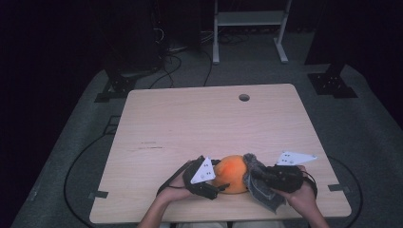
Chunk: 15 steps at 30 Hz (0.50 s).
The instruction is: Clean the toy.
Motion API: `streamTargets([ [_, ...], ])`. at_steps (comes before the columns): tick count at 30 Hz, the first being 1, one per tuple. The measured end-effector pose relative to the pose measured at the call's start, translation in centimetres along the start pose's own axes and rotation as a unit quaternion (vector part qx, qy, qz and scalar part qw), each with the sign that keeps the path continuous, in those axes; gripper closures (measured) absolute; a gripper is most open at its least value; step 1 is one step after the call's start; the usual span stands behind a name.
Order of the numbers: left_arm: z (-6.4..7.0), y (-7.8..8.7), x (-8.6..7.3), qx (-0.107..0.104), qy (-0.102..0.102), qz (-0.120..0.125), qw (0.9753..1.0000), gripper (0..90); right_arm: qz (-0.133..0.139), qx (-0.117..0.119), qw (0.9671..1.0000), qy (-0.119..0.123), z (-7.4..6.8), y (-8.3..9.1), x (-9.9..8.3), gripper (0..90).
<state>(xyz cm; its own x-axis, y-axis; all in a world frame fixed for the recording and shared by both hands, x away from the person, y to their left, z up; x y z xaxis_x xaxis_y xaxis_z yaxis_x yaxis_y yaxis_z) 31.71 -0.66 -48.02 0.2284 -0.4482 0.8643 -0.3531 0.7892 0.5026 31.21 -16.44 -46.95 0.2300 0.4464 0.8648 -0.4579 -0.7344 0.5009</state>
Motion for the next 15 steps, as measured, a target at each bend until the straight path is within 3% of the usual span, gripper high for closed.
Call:
streamTargets([
  [2,-0.1,0.0,0.5,0.002,0.022,0.005,0.9997,16.3,-0.003,-0.007,1.0,0.006,-0.1,-0.1,0.1,72.8],
  [3,0.0,0.1,1.2,-0.002,0.034,0.021,0.9992,15.5,-0.002,-0.015,0.9998,0.012,-0.4,-0.3,0.3,72.8],
  [5,0.1,0.2,1.4,0.003,0.03,0.023,0.9993,21.6,0.0,-0.016,0.9998,0.015,-0.6,-0.4,0.3,72.8],
  [7,-0.1,0.0,1.0,0.014,0.019,0.008,0.9997,24.8,0.001,-0.017,0.9998,0.012,-0.5,-0.3,0.2,72.7],
  [10,-0.3,0.1,0.6,0.018,0.021,0.004,0.9996,27.1,0.0,-0.016,0.9999,0.006,-0.1,-0.2,0.0,72.7],
  [15,-1.6,0.6,-0.5,0.014,0.05,-0.01,0.9986,26.9,-0.023,-0.024,0.9992,-0.023,1.3,-0.2,-1.8,72.6],
])
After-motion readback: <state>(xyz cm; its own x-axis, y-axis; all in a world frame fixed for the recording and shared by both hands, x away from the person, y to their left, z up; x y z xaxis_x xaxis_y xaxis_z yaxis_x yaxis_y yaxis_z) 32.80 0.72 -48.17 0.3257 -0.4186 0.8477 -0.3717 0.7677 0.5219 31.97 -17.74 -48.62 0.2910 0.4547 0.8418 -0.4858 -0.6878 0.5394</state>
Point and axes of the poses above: each handheld gripper's, and its own axes: y roughly backward along the jaws, x roughly out of its top, z roughly to its right, the point moved 9 cm from there along -y, roughly forward along the jaws, and after that the axes turned 15 degrees about y, right-handed, at the moved point
